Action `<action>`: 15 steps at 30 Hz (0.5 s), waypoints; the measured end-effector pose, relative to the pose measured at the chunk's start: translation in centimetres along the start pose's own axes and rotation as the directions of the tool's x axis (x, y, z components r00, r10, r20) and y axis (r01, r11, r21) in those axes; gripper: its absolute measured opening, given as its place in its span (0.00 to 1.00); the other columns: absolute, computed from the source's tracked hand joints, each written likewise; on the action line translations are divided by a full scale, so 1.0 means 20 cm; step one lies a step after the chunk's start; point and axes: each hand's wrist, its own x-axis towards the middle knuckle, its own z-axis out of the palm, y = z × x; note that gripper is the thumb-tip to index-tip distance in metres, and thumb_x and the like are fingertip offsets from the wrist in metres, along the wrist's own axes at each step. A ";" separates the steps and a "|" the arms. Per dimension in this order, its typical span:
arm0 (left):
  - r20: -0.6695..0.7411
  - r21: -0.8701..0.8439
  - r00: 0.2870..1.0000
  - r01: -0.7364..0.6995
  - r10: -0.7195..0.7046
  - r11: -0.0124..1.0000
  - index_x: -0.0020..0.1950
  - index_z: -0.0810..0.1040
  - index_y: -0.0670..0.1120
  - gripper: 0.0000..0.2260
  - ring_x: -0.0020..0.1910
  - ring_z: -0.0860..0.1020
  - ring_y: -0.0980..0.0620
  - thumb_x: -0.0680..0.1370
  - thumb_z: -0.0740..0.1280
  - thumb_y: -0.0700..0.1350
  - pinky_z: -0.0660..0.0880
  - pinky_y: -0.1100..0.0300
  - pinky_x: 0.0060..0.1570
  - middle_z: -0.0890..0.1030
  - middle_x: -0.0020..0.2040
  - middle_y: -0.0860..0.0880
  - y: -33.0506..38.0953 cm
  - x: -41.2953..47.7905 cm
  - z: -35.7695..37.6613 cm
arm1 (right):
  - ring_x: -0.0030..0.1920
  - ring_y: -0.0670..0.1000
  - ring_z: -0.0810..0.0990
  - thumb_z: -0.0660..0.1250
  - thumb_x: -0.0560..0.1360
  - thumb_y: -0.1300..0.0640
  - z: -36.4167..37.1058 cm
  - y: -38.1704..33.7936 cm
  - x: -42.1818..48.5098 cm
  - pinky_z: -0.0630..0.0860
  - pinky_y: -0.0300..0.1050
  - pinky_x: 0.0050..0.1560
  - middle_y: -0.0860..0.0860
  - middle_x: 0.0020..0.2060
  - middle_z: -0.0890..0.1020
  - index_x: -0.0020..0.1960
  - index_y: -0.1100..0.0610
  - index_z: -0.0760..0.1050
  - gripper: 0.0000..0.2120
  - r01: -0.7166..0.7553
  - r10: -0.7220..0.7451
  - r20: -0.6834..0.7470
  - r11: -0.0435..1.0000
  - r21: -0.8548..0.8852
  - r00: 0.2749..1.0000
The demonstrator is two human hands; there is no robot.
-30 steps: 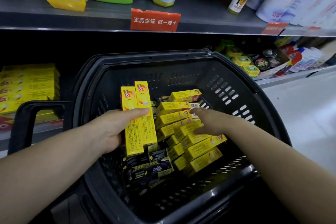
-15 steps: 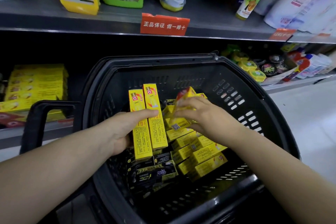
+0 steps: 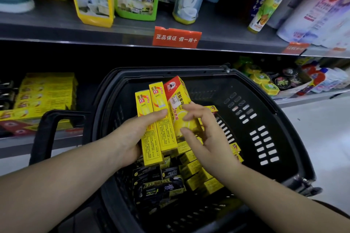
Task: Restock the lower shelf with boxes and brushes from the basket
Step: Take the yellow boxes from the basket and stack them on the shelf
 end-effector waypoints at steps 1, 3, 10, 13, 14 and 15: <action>-0.015 -0.004 1.000 -0.017 0.017 1.000 0.52 0.81 0.48 0.16 0.39 0.84 0.49 0.65 0.73 0.49 0.77 0.55 0.35 0.86 0.43 0.47 0.00 0.00 0.00 | 0.69 0.38 0.64 0.65 0.74 0.61 0.01 -0.01 0.00 0.69 0.53 0.66 0.36 0.64 0.68 0.55 0.42 0.67 0.17 0.005 -0.006 -0.023 1.000 -0.019 1.000; -0.047 -0.018 0.998 -0.050 0.049 0.999 0.52 0.81 0.48 0.14 0.39 0.84 0.50 0.68 0.73 0.48 0.78 0.57 0.32 0.86 0.43 0.47 0.00 -0.02 0.00 | 0.71 0.39 0.60 0.65 0.73 0.65 0.02 -0.03 0.00 0.67 0.48 0.69 0.37 0.68 0.62 0.63 0.41 0.62 0.27 0.039 -0.042 -0.037 0.997 -0.074 0.998; -0.098 -0.015 0.979 -0.180 0.178 0.983 0.56 0.79 0.49 0.26 0.45 0.84 0.48 0.60 0.75 0.52 0.80 0.54 0.40 0.85 0.46 0.48 0.07 -0.13 -0.04 | 0.69 0.41 0.65 0.66 0.73 0.61 0.05 -0.16 0.04 0.66 0.38 0.68 0.44 0.70 0.67 0.71 0.42 0.58 0.32 -0.157 0.158 0.058 0.987 -0.031 0.986; -0.136 0.044 0.967 -0.213 0.217 0.976 0.55 0.80 0.51 0.28 0.49 0.83 0.47 0.56 0.76 0.55 0.77 0.46 0.52 0.85 0.47 0.50 0.10 -0.20 -0.13 | 0.53 0.40 0.79 0.63 0.73 0.55 0.08 -0.25 0.05 0.75 0.32 0.49 0.38 0.54 0.80 0.65 0.37 0.64 0.24 -0.224 0.172 0.219 0.945 0.240 0.960; -0.152 0.074 0.961 -0.222 0.231 0.972 0.55 0.80 0.52 0.26 0.50 0.82 0.47 0.58 0.77 0.55 0.76 0.45 0.54 0.85 0.48 0.50 0.12 -0.22 -0.16 | 0.52 0.40 0.80 0.63 0.72 0.49 0.11 -0.27 0.06 0.75 0.31 0.48 0.38 0.53 0.80 0.61 0.33 0.65 0.20 -0.261 0.194 0.242 0.921 0.290 0.951; -0.171 0.098 0.955 -0.227 0.242 0.969 0.56 0.79 0.53 0.24 0.50 0.82 0.47 0.61 0.77 0.54 0.76 0.45 0.55 0.85 0.48 0.50 0.13 -0.25 -0.20 | 0.53 0.41 0.80 0.63 0.70 0.43 0.14 -0.29 0.08 0.76 0.33 0.49 0.39 0.53 0.81 0.57 0.32 0.67 0.16 -0.294 0.217 0.254 0.900 0.321 0.943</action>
